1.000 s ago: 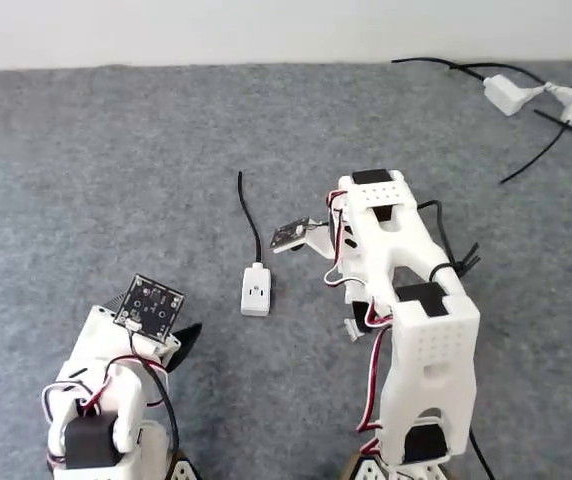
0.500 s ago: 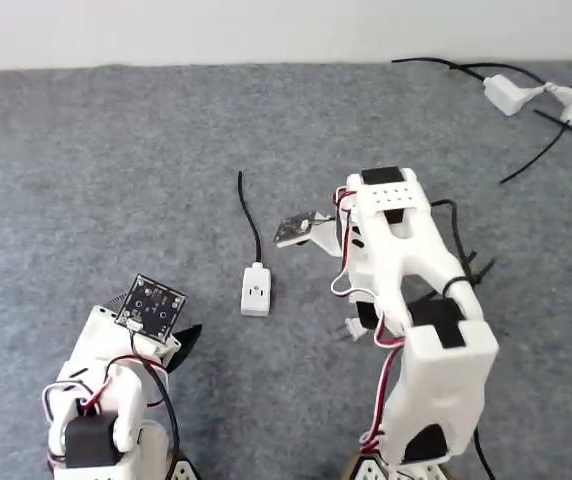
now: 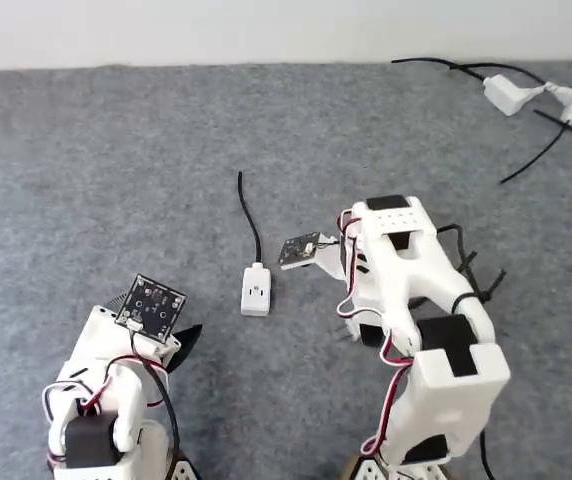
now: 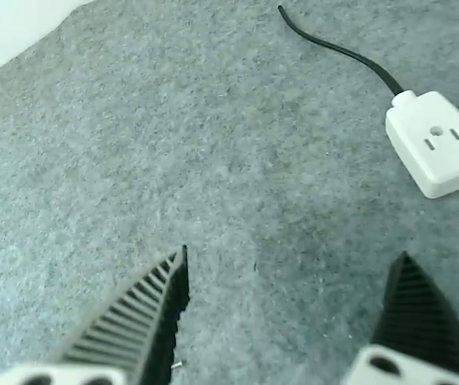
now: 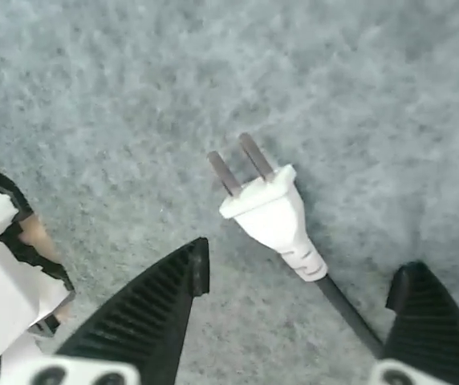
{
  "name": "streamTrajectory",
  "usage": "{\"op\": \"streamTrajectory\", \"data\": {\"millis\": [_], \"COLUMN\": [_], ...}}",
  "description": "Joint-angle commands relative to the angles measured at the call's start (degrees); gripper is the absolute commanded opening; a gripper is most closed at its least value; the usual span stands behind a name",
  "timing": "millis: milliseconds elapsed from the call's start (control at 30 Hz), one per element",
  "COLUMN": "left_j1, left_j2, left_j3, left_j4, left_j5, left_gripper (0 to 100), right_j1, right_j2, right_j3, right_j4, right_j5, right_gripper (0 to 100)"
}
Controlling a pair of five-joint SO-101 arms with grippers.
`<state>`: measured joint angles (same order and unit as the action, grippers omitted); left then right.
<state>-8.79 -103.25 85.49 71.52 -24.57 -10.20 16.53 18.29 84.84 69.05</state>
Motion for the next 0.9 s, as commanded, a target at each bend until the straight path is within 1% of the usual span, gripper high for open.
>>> {"op": "streamTrajectory", "data": {"millis": [0, 33, 100, 167, 333, 433, 800, 867], "left_j1": [0.0, 0.0, 0.0, 0.0, 0.0, 0.0, 0.0, 0.0], "left_j2": [-1.1, -1.1, -1.1, -1.1, -1.1, -1.1, -1.1, -1.1], "left_j3": [-0.5, -0.5, -0.5, -0.5, -0.4, -0.4, -0.4, -0.4], "left_j4": [-0.9, -0.9, -0.9, -0.9, -0.8, -0.8, -0.8, -0.8], "left_j5": [-0.4, -0.4, -0.4, -0.4, -0.4, -0.4, -0.4, -0.4], "left_gripper": [37, 37, 37, 37, 37, 37, 37, 37], "right_j1": [1.2, 1.0, 1.3, 1.4, 1.0, 0.9, -0.7, -0.6], "right_j2": [0.0, 0.1, 0.4, 0.4, 0.0, 0.0, 0.1, 0.3], "right_j3": [0.5, 0.5, 0.6, 0.6, 1.8, 1.7, 1.8, 1.8], "right_j4": [-2.9, -3.8, -6.1, -8.0, -9.5, -9.1, -8.7, -8.2], "right_j5": [1.3, 1.7, 5.1, 5.8, 6.5, 10.5, 10.9, 11.0], "right_gripper": [36.6, 36.6, 36.6, 36.6, 36.6, 36.6, 36.4, 33.8]}}
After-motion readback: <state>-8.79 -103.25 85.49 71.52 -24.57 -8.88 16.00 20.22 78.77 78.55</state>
